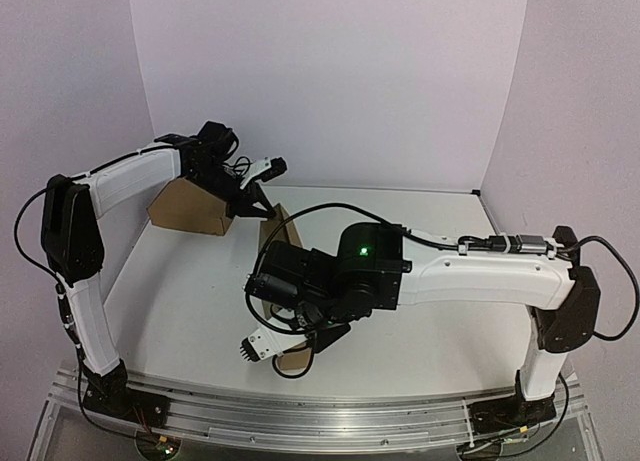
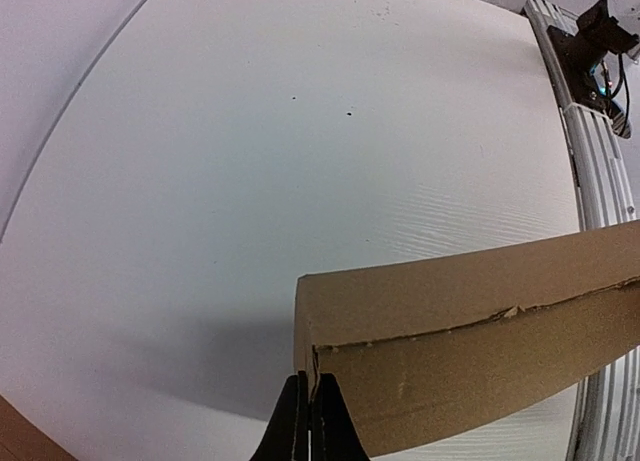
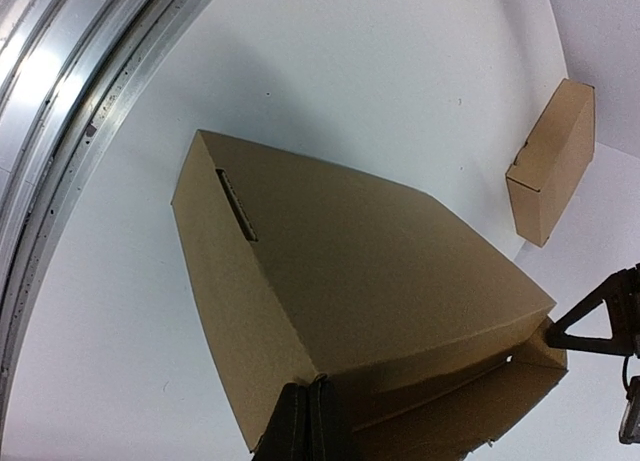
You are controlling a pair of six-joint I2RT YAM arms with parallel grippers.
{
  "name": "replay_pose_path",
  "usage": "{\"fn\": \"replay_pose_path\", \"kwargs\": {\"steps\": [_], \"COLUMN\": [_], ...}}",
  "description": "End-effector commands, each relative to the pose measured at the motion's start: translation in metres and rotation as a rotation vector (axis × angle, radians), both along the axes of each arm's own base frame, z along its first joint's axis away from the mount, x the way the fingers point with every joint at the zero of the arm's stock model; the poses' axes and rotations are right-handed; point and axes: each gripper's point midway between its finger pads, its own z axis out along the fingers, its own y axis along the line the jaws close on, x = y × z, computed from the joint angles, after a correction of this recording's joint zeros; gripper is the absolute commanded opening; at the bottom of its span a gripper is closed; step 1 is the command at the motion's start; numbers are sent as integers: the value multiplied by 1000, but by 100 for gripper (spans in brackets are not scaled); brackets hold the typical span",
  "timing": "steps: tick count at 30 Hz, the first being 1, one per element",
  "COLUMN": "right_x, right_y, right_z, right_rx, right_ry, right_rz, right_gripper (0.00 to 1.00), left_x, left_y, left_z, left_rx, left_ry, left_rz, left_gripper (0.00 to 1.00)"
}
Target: Fold the paper box
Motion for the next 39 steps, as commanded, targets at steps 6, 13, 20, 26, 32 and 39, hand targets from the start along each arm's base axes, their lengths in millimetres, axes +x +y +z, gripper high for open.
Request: {"fn": "replay_pose_path", "kwargs": {"steps": [6,13,20,26,32,39], "right_x": [-13,-14,-13,-4,4,11], "right_y": [-46,-47,-47,-44,-38,-26], "right_z": [-82,-83,-79,-82,-76,-68], "right_rx": [-322,-327,-309,-277,-222,-144], "right_ry": [125,132,122,70,28,9], "right_rz": [1,7,-7,-24,-33,-63], "right_gripper": [0,0,0,0,0,15], "left_x": [-8,-8,-26,-49,-72,-81], "left_y": [-2,-2,11,31,46,50], "left_z": [66,77,27,1,-14,-52], "left_rx": [-106,-113,-56,-127,-211,-168], "left_ry": [314,331,403,229,103,269], "left_rz": [268,288,335,319,301,368], "left_gripper": [0,0,0,0,0,0]}}
